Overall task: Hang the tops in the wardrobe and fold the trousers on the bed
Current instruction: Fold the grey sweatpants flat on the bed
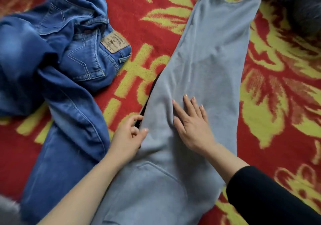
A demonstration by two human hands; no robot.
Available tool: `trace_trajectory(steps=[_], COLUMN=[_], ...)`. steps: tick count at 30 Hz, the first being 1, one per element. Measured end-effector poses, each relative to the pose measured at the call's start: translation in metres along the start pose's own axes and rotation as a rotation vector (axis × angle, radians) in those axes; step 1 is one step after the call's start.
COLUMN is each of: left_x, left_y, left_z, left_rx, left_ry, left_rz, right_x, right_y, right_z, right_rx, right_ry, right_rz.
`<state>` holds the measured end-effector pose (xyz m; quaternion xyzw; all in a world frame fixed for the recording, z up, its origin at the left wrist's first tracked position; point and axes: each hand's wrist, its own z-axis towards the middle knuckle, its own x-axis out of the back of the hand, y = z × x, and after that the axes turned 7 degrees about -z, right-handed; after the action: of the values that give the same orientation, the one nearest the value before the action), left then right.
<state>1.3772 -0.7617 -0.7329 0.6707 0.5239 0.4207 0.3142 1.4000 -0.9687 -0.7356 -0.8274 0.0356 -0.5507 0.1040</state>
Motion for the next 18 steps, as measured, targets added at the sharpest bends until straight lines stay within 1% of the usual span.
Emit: trace_trajectory(steps=[3, 4, 6, 8, 10, 11, 12, 14, 16, 18], left_x=[0.019, 0.022, 0.023, 0.020, 0.020, 0.021, 0.024, 0.037, 0.053, 0.066], left_y=[-0.018, -0.020, -0.022, -0.021, -0.027, -0.032, -0.038, -0.049, -0.062, -0.071], left_z=[-0.020, -0.025, -0.039, -0.055, -0.073, -0.083, -0.093, -0.113, -0.131, -0.153], left_rx=[0.051, 0.053, 0.031, -0.004, -0.044, -0.038, -0.023, 0.012, 0.049, 0.069], left_ry=[0.131, 0.148, 0.123, 0.086, 0.013, -0.029, -0.039, 0.048, 0.153, 0.143], left_rz=[-0.031, -0.020, 0.076, 0.201, 0.383, 0.449, 0.464, 0.420, 0.385, 0.370], right_x=[-0.008, -0.012, -0.021, -0.032, -0.045, -0.052, -0.061, -0.075, -0.084, -0.090], right_y=[-0.007, -0.010, -0.015, -0.021, -0.029, -0.035, -0.040, -0.054, -0.066, -0.078], right_z=[-0.037, -0.050, -0.076, -0.102, -0.131, -0.146, -0.161, -0.192, -0.214, -0.229], right_rx=[0.026, 0.029, -0.005, -0.087, -0.170, -0.197, -0.211, -0.236, -0.330, -0.539], right_ry=[-0.036, -0.034, -0.011, 0.042, 0.071, 0.064, 0.056, 0.089, 0.193, 0.286], right_rz=[-0.054, -0.055, -0.012, 0.059, 0.128, 0.164, 0.199, 0.280, 0.350, 0.435])
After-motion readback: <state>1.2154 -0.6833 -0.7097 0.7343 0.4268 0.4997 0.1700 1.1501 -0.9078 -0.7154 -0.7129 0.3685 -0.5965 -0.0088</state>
